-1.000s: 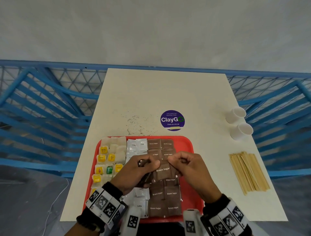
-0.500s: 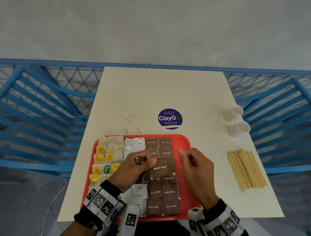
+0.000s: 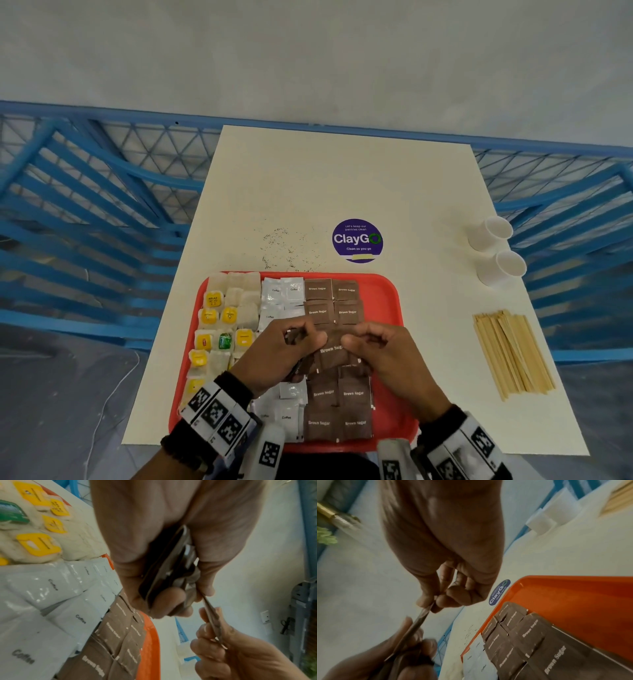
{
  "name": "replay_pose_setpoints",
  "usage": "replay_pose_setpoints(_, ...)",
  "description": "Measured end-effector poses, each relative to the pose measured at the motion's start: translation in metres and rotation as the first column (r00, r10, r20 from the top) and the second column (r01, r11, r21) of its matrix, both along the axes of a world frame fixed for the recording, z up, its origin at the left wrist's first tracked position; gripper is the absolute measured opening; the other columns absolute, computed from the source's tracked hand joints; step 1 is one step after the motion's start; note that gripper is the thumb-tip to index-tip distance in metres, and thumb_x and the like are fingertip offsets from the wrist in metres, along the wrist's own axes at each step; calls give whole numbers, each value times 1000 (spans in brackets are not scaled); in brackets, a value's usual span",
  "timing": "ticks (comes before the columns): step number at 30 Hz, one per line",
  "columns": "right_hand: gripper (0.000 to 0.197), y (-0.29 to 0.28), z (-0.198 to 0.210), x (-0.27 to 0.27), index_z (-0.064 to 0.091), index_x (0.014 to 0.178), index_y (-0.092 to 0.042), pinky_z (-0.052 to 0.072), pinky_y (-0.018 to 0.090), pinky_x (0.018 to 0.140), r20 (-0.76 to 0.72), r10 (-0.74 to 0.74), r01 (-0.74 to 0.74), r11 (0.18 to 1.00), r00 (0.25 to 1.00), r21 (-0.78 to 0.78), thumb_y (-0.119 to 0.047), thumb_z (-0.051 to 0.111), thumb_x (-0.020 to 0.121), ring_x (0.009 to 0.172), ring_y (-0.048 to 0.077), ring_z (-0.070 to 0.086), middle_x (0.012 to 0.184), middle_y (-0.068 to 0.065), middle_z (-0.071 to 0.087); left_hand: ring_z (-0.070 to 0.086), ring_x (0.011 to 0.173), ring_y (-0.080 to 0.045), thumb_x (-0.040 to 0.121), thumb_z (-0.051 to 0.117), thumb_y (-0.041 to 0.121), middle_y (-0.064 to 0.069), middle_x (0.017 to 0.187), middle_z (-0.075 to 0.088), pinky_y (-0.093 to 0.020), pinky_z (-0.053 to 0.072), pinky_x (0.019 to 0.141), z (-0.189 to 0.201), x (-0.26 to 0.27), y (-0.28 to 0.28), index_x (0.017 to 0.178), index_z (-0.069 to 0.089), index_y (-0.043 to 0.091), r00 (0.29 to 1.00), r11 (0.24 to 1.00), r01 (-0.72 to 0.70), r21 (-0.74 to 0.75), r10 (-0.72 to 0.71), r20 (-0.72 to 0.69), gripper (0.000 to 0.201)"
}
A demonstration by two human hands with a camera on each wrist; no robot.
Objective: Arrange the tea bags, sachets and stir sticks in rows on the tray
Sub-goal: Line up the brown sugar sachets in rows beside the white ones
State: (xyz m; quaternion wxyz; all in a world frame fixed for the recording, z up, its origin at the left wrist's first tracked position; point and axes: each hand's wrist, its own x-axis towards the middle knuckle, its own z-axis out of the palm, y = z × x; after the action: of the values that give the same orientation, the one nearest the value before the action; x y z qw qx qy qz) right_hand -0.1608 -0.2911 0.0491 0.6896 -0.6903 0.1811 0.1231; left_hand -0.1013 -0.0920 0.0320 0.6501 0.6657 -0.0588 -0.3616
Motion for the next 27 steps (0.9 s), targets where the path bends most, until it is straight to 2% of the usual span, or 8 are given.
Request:
replay_pose_setpoints(4,9,-20,-40,35,77,88,-10,52,29,65,-60,-104,97,989,993,-109,-12,69,91,68,15,66,82,9,76,61,64,-25,91,69,28,-14,81,64,-29,46,52,-10,0,10,79,60,10,971,988,-148,50,154,-181,23)
replay_pose_setpoints(7,14,-40,-80,72,75,79,-13,49,23,63,-142,-206,165,953,968,-254,-9,69,90,61,10,60,69,2,71,68,79,-31,93,65,11,-20,101,68,-34,54,59,-15,-2,25,97,68,9,931,983,-182,8,175,-319,5)
replay_pose_setpoints(12,9,-49,-108,110,72,80,-12,39,12,43,-209,-237,155,926,949,-344,-14,72,89,44,4,48,50,-6,58,69,98,-43,92,58,-3,-27,119,66,-46,61,70,-21,0,41,126,63,12,863,956,-267,-126,179,-473,37)
replay_pose_setpoints(16,16,-45,-117,120,72,67,-17,52,28,64,-167,-269,191,907,949,-375,-23,81,79,64,15,62,64,-4,70,67,107,-45,92,57,-1,-25,121,67,-52,61,76,-16,3,45,129,61,11,841,940,-300,-162,180,-510,39)
replay_pose_setpoints(18,21,-44,-116,119,70,66,-18,52,29,71,-127,-281,188,857,951,-480,-32,80,79,73,16,66,73,-3,72,66,109,-47,91,56,-2,-26,123,66,-54,59,78,-14,3,45,130,61,8,819,926,-323,-194,171,-548,40)
replay_pose_setpoints(21,23,-40,-98,109,69,77,-13,44,23,65,-35,-304,229,783,952,-579,-35,73,85,82,18,66,79,-4,70,62,114,-49,89,57,-5,-30,129,61,-56,58,82,-12,3,46,132,58,2,788,890,-358,-283,125,-603,44)
replay_pose_setpoints(24,17,-26,-54,82,70,78,-17,49,23,68,24,-163,155,872,986,-465,-33,73,86,78,13,65,79,-2,71,58,118,-51,84,62,-2,-30,132,59,-59,54,85,-7,4,43,132,58,0,799,866,-355,-354,84,-596,48)
replay_pose_setpoints(27,23,1,3,43,73,94,-25,53,24,68,-23,145,-147,965,989,-218,-46,71,85,74,9,66,89,3,74,67,104,-48,86,68,-2,-27,116,68,-52,60,75,6,3,29,126,61,-1,847,907,-299,-298,108,-520,40)
